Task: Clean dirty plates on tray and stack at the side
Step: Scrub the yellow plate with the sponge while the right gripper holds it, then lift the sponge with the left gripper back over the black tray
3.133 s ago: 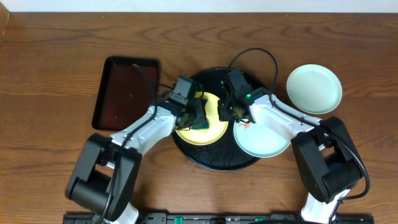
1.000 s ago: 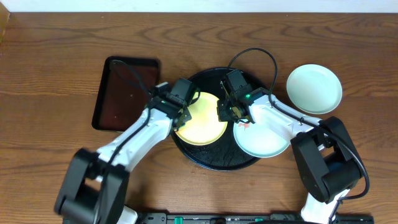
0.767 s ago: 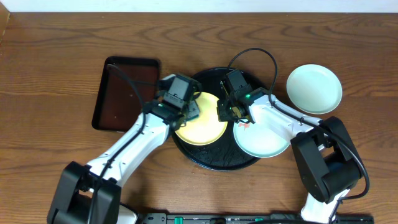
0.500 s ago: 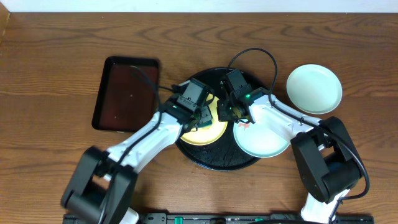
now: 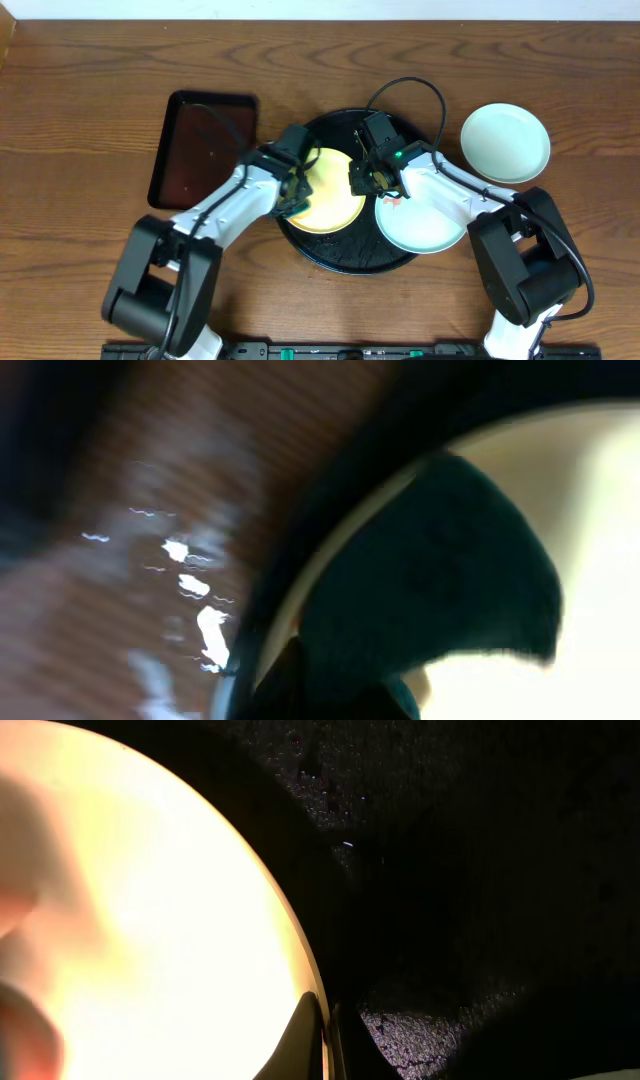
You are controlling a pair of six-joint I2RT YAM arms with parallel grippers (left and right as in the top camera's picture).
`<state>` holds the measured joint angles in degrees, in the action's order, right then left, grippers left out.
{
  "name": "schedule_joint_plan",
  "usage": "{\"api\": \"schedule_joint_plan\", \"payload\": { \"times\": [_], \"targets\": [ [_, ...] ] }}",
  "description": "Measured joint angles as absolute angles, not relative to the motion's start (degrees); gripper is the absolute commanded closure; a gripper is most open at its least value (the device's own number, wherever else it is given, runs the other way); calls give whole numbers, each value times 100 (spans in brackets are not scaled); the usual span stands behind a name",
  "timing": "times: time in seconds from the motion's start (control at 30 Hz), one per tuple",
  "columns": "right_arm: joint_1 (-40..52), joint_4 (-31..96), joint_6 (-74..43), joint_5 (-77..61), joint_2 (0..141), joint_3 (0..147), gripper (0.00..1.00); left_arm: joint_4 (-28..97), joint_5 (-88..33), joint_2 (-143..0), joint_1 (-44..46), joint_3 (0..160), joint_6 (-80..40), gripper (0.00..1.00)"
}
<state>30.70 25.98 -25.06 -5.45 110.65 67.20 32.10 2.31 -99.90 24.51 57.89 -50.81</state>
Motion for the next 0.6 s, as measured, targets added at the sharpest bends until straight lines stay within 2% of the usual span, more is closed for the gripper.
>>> {"api": "schedule_joint_plan", "payload": {
  "times": [0.33,0.6],
  "targets": [
    [3175,2593,-2523,-650,11067,6722,99,3365,1487,-8816,2141,5647,-4805,93],
    [3175,2587,-2523,-639,11067,6722,99,3330,1730,-7555,2064,5647,-4132,93]
  ]
}}
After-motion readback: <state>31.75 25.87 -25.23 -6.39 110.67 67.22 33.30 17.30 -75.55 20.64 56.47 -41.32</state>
